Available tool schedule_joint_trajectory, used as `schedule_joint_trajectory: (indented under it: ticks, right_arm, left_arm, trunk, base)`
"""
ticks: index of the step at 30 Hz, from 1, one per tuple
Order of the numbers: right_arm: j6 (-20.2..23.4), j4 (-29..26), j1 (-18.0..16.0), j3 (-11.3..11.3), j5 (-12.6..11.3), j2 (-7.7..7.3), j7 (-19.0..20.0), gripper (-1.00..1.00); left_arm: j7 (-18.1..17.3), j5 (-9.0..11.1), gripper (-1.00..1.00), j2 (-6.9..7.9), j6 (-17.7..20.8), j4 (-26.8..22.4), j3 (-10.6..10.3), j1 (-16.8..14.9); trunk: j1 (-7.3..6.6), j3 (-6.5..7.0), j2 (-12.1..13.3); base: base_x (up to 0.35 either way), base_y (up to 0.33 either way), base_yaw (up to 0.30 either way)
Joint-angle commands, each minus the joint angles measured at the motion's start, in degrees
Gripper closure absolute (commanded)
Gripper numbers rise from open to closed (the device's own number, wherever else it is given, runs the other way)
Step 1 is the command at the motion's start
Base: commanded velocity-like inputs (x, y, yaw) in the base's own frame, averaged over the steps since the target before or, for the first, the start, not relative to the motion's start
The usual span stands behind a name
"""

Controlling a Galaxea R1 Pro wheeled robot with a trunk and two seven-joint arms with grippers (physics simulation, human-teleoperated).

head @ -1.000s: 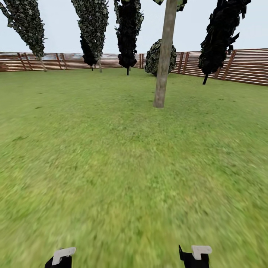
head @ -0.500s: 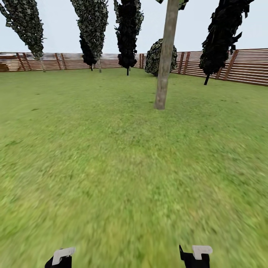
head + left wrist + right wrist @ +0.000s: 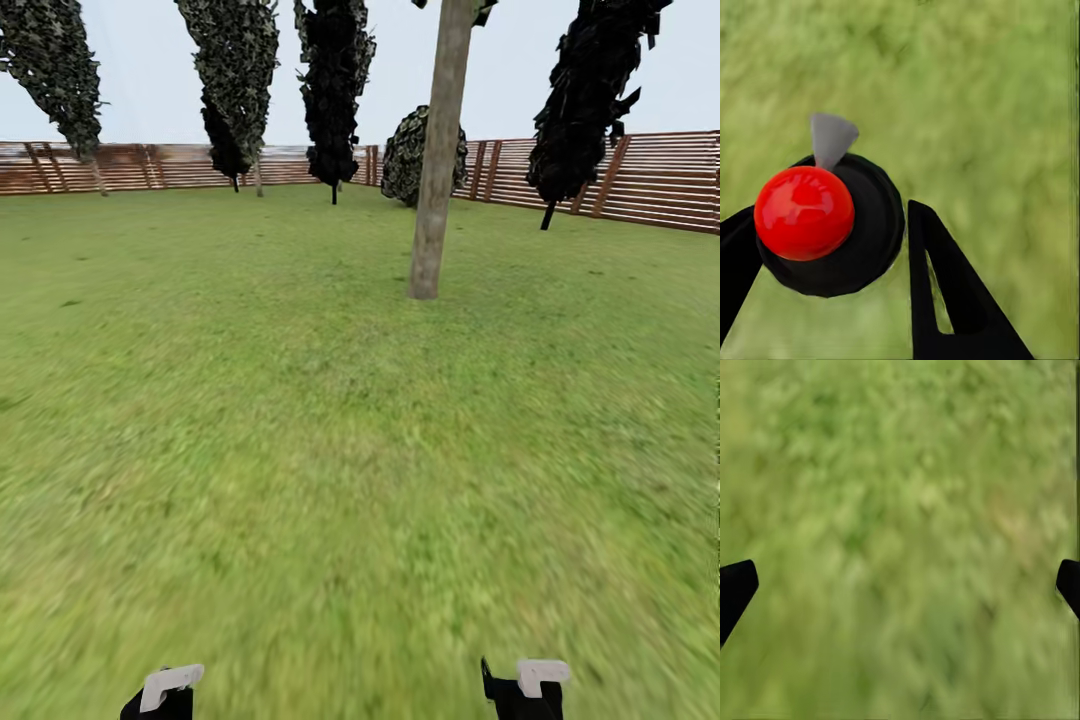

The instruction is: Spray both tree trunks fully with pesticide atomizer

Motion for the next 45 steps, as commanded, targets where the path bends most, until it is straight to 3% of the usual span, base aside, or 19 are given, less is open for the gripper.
schedule_joint_trajectory:
  ticks: [1,45]
  right_arm:
    - [-0.2,0.1,0.0,0.0,0.1,0.01,-0.2,-1.00]
    - [-0.2,0.1,0.0,0.0,0.1,0.10,-0.2,-1.00]
  left_arm:
    - [0.0,0.1,1.00,0.00,-0.2,0.0,0.0,0.0]
    - [0.0,0.1,1.00,0.00,-0.2,0.0,0.0,0.0]
  trunk:
    - [0.03,0.00,0.0]
    - [0.03,0.20,0.0]
  base:
    - [0.338,0.000,-0.189]
    - [0.338,0.000,-0.019]
